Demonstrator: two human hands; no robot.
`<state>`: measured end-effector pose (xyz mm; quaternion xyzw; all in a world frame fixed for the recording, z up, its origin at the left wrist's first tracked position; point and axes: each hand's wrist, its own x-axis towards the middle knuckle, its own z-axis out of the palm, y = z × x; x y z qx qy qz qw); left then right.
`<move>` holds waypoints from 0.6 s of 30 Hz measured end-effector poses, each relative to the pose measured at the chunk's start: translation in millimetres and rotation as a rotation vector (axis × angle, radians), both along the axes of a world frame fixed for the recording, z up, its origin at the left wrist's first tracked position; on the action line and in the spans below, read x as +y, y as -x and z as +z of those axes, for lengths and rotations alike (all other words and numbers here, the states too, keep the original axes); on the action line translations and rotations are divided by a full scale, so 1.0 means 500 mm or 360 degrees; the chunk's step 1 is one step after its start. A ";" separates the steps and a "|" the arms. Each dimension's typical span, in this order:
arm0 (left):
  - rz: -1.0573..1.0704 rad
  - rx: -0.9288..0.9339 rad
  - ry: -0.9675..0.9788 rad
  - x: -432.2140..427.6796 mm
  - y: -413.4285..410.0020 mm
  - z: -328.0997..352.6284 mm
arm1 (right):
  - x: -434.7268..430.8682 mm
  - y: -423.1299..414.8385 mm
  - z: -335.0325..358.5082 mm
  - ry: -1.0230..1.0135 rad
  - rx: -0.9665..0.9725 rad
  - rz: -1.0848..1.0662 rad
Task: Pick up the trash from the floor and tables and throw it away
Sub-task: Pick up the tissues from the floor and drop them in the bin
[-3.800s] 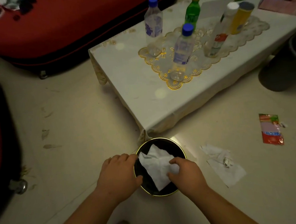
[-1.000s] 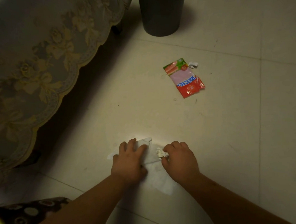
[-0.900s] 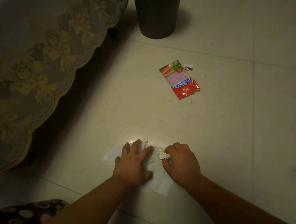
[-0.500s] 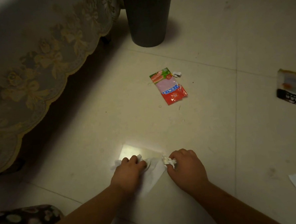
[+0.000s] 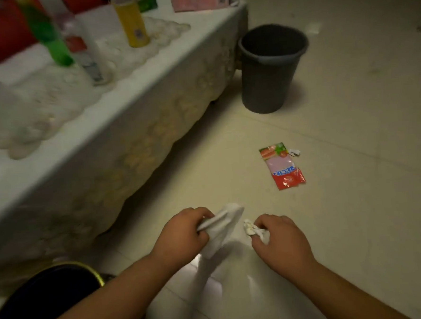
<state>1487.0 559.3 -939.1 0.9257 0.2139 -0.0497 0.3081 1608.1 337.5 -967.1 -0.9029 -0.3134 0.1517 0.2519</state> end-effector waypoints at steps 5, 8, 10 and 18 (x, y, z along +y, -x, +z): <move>0.0343 -0.0119 -0.0081 0.088 0.142 0.187 | 0.157 0.049 0.136 -0.0086 -0.0017 0.0252; 0.0531 -0.0117 -0.0196 0.127 0.262 0.256 | 0.250 0.116 0.196 -0.0164 -0.0013 0.0458; 0.0697 -0.0125 -0.0222 0.144 0.344 0.290 | 0.308 0.173 0.223 -0.0202 0.0001 0.0611; 0.1157 -0.0040 -0.0291 0.174 0.590 0.262 | 0.455 0.383 0.241 -0.0228 -0.0021 0.1102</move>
